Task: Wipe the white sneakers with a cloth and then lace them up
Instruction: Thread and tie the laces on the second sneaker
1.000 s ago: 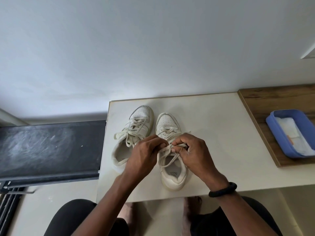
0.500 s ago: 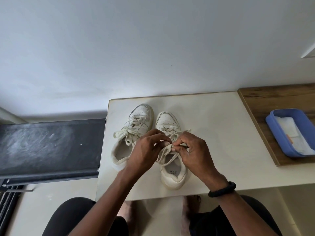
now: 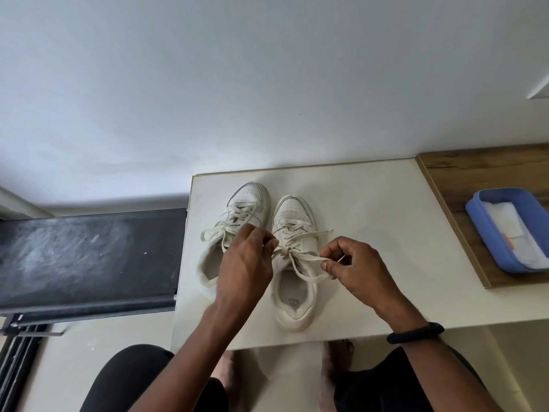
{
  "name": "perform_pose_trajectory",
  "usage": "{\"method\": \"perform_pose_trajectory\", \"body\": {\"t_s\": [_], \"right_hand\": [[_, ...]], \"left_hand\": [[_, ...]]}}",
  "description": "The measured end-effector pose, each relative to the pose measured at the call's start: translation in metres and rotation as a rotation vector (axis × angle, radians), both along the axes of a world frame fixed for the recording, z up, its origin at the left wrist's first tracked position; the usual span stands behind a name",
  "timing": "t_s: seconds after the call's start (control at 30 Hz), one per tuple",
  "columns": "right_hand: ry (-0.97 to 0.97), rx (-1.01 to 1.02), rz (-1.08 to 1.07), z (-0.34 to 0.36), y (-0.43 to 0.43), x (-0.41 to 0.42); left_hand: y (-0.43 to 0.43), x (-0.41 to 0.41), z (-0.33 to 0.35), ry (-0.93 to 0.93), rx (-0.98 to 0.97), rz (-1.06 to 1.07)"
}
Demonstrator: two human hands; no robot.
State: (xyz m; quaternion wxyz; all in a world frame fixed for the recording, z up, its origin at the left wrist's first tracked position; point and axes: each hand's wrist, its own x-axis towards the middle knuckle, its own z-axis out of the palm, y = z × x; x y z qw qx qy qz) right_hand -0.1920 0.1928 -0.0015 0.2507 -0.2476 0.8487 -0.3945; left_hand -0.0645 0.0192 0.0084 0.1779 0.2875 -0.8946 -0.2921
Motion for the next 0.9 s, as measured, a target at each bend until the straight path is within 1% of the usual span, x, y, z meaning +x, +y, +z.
{"method": "perform_pose_trajectory", "body": {"t_s": [0.17, 0.27, 0.3, 0.37, 0.47, 0.53, 0.63, 0.7, 0.8, 0.9], "right_hand": [[-0.048, 0.043, -0.020, 0.002, 0.001, 0.001], [-0.117, 0.031, -0.002, 0.001, 0.001, 0.001], [-0.111, 0.019, -0.011, 0.001, 0.000, 0.002], [0.005, -0.036, -0.051, 0.001, -0.003, 0.005], [0.290, -0.161, 0.001, 0.005, -0.015, 0.023], [0.397, -0.147, 0.042, 0.005, -0.030, 0.045], [0.495, 0.070, 0.047, -0.001, -0.050, 0.071], [0.552, 0.167, 0.037, -0.006, -0.055, 0.075], [0.538, 0.187, 0.016, -0.008, -0.051, 0.069], [0.516, 0.162, -0.012, -0.007, -0.045, 0.061]], "left_hand": [[-0.001, 0.003, 0.004, -0.009, -0.060, 0.057], [-0.004, 0.003, 0.004, -0.017, -0.177, 0.023], [-0.005, 0.003, 0.004, -0.017, -0.207, 0.014], [-0.008, 0.002, 0.004, -0.010, -0.154, 0.015], [-0.012, 0.002, 0.004, -0.011, -0.051, 0.035], [-0.013, 0.003, 0.005, -0.013, -0.021, 0.023], [-0.015, 0.002, 0.004, -0.027, -0.010, 0.014], [-0.014, 0.002, 0.004, -0.040, -0.014, 0.017], [-0.010, 0.003, 0.006, -0.022, -0.039, 0.014], [-0.007, 0.002, 0.005, 0.009, -0.103, 0.006]]}}
